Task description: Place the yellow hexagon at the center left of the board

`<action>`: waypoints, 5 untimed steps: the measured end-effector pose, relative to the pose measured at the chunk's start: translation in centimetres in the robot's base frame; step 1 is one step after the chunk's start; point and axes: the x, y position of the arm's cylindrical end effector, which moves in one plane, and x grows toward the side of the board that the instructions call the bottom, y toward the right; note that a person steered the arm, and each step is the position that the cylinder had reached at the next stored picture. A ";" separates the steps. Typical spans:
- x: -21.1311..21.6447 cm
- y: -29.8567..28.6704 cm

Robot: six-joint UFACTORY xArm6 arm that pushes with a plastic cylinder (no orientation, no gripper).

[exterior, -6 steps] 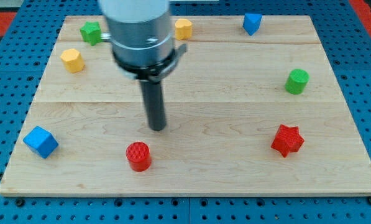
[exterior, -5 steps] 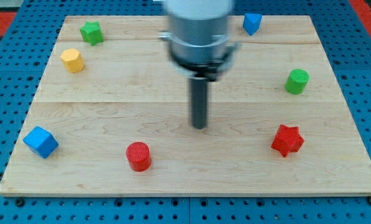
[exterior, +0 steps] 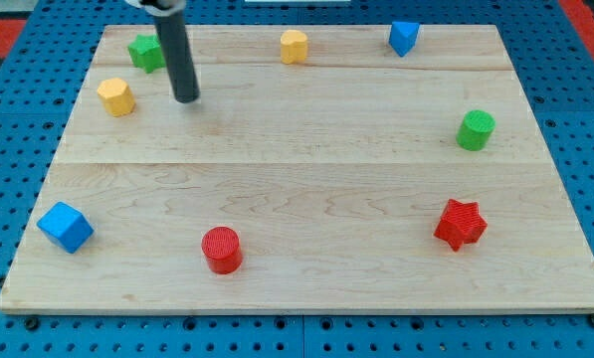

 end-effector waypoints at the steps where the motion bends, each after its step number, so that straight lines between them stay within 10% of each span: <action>1: -2.1 -2.1; 5: 3.6 -7.4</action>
